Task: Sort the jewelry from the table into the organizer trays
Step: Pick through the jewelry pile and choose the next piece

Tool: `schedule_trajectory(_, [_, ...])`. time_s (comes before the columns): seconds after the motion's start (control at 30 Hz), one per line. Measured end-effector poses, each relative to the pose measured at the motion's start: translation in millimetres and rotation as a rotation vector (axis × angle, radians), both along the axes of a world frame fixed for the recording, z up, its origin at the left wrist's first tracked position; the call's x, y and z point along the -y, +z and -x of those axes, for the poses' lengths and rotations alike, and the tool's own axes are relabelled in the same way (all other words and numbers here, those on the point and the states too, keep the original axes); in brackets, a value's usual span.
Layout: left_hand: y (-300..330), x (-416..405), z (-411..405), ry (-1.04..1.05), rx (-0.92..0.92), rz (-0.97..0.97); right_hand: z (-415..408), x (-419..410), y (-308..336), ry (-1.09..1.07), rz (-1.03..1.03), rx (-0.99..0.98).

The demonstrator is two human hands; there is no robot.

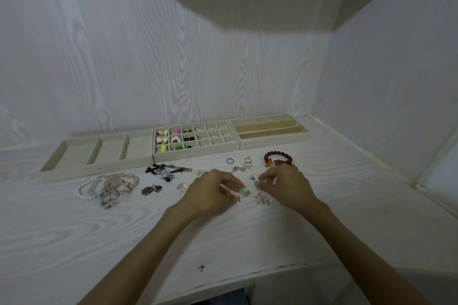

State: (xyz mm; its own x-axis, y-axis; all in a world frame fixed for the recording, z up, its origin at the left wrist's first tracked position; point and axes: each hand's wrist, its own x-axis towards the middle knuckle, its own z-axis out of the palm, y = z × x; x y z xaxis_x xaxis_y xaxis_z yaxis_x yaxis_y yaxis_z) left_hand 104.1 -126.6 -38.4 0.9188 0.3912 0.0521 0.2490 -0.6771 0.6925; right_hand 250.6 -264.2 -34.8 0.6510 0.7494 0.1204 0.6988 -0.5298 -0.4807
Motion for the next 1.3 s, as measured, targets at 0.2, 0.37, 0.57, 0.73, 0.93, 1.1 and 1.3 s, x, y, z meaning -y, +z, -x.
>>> schedule_trajectory(0.2, [21, -6, 14, 0.104, 0.072, 0.114, -3, -5, 6, 0.026, -0.049, -0.052])
schedule_trajectory(0.37, [40, 8, 22, 0.125, 0.087, 0.515, 21, -5, 38, 0.129, -0.421, -0.653])
schedule_trajectory(0.57, [54, 13, 30, 0.235, 0.18, 0.701, 50, -19, 42, 0.253, -0.449, -0.989])
schedule_trajectory(0.73, [57, 10, 42, 0.225, 0.119, 0.817, 61, -31, 41, 0.245, -0.539, -1.054])
schedule_trajectory(0.93, [56, 4, 52, 0.254, 0.25, 0.825, 71, -44, 34, 0.274, -0.526, -1.064])
schedule_trajectory(1.1, [48, -6, 52, 0.338, 0.385, 0.817, 74, -49, 25, 0.224, -0.551, -0.923])
schedule_trajectory(1.3, [46, -22, 52, 0.322, 0.469, 0.698, 71, -56, 27, 0.221, -0.569, -0.612])
